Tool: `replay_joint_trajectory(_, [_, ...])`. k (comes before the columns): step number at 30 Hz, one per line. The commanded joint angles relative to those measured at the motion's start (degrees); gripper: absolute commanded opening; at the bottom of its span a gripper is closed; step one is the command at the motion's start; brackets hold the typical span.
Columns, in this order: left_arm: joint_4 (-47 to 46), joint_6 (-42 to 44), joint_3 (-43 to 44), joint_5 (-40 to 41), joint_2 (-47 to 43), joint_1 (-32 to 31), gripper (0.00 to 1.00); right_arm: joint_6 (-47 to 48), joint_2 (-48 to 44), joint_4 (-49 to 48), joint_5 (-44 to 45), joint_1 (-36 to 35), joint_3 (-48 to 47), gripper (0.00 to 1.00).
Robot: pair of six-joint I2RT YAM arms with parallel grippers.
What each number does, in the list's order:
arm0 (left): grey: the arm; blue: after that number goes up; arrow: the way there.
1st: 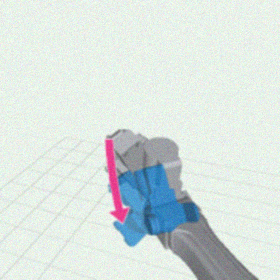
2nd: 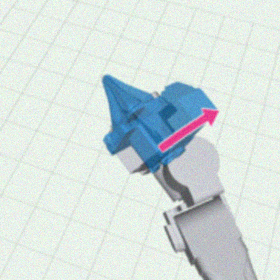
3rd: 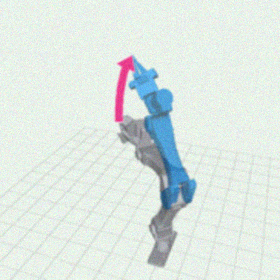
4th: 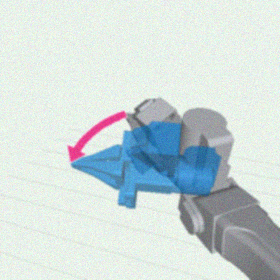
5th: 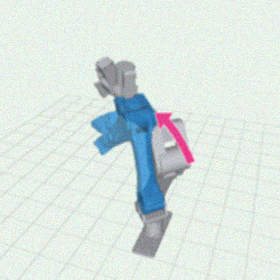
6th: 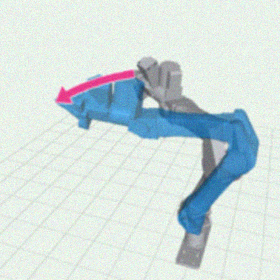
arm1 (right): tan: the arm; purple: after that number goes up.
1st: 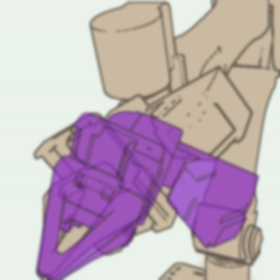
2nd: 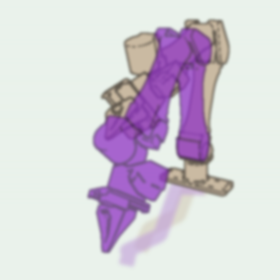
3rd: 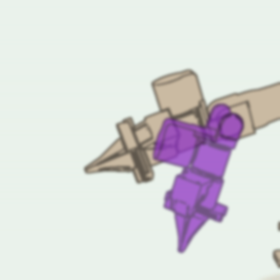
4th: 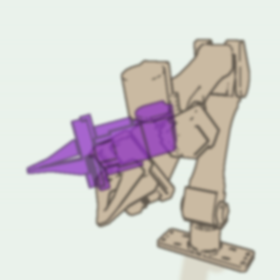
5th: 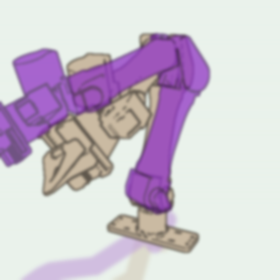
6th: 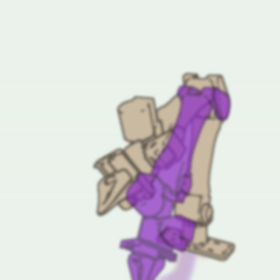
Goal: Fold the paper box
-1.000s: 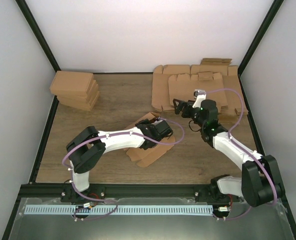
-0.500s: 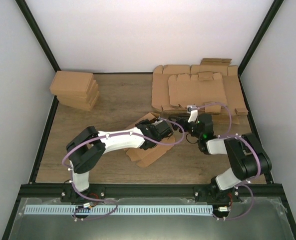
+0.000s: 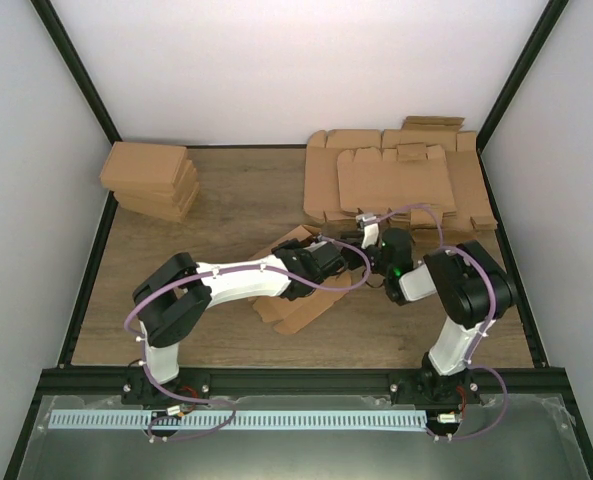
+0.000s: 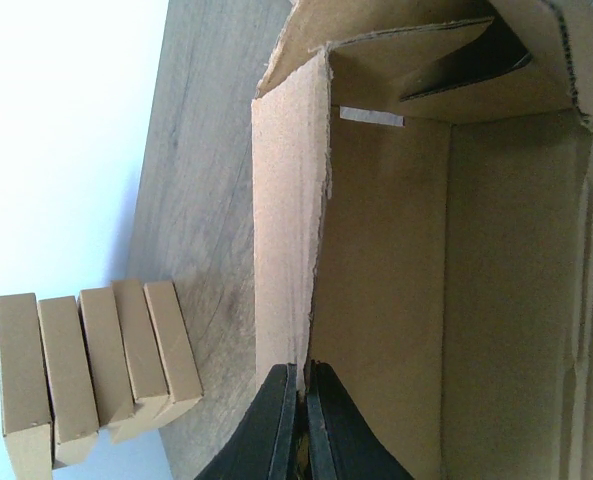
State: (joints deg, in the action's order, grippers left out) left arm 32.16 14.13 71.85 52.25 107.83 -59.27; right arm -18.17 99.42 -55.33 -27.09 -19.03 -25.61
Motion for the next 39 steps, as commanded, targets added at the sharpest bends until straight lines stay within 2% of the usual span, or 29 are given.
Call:
replay_joint_trajectory(1, [1.0,-0.1,-1.0,-2.9,-0.2,-0.9,0.04,3.6,2.5,-2.3,-1.8,-1.4,-3.7,0.55])
replay_joint_trajectory(13, [0.7,0.1,-1.2,-3.7,-0.2,-1.1,0.04,6.3,8.4,-4.1,-5.7,-3.3,-7.6,0.56])
replay_joint_trajectory(21, [0.4,0.5,-1.3,-4.3,-0.4,-1.4,0.04,8.4,9.8,-3.1,-6.6,-4.9,-9.5,0.53])
replay_joint_trajectory(39, [0.2,0.8,-1.4,-5.5,-1.4,-1.6,0.04,9.7,11.6,-10.4,-15.5,-6.2,-8.7,0.45])
